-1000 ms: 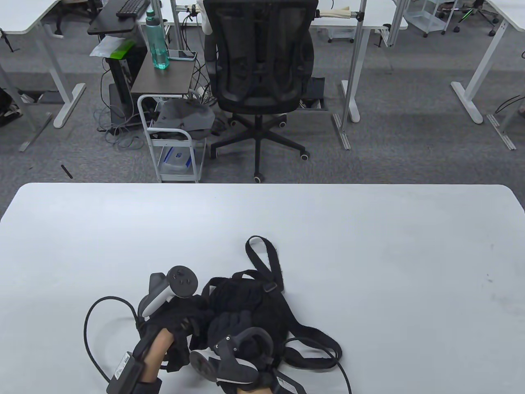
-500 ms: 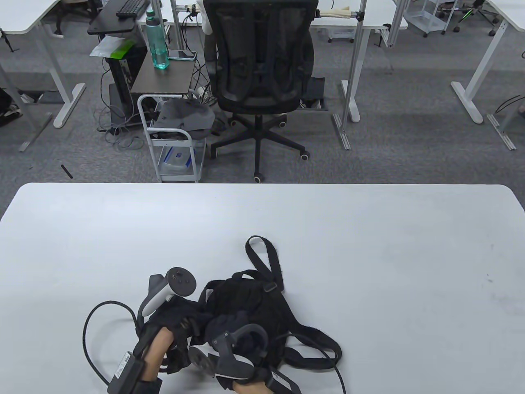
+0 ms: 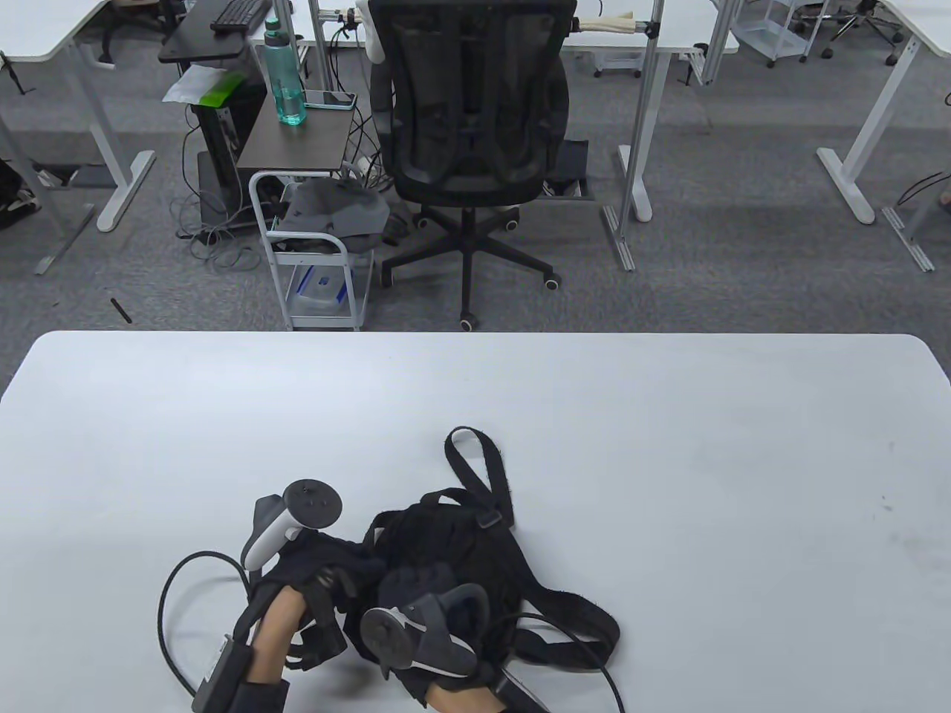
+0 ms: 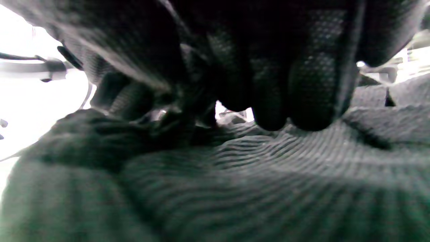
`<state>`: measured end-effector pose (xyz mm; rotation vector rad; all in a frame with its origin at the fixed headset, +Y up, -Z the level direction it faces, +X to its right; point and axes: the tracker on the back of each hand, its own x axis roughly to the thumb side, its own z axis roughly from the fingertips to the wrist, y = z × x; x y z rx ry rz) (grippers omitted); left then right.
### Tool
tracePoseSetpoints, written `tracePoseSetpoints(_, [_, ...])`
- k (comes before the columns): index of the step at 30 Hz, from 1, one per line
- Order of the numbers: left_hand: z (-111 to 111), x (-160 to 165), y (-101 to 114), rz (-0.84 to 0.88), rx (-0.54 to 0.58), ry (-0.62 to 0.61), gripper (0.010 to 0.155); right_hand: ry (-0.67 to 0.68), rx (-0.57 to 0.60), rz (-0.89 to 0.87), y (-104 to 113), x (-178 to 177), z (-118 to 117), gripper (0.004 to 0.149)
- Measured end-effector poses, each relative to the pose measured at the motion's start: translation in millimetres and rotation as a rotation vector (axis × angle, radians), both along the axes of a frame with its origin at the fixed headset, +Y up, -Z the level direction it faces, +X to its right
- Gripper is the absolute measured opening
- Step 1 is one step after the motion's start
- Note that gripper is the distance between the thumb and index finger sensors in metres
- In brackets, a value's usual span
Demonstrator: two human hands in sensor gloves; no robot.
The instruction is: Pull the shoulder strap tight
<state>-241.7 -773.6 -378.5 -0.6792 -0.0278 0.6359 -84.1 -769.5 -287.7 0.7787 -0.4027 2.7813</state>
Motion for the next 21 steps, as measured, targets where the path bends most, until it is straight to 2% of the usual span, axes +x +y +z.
tracePoseSetpoints(2, [0,0,0,-0.01,0.01,0.015,0.049,0.004,0.03,0.021,0,-2,2,0.052])
tracePoseSetpoints(7, [1,3,2,-0.04,0.046,0.013,0.049,0.006,0.015,0.018,0,-1,1,0.049])
tracePoseSetpoints(11, [2,11,5,-0.063,0.143,-0.048,0.049,0.005,0.006,-0.004,1,2,-1,0.049])
tracePoseSetpoints(16, [10,29,24,-0.188,0.415,-0.246,0.049,0.015,-0.019,-0.09,4,13,-5,0.048])
tracePoseSetpoints(19, [25,36,30,-0.283,0.663,-0.361,0.048,0.053,-0.058,-0.133,4,16,-8,0.048])
tracePoseSetpoints(20, [33,35,30,-0.325,0.776,-0.395,0.048,0.062,-0.064,-0.141,5,15,-8,0.048])
tracePoseSetpoints(21, [37,35,30,-0.352,0.818,-0.411,0.048,0.073,-0.067,-0.142,5,15,-8,0.048])
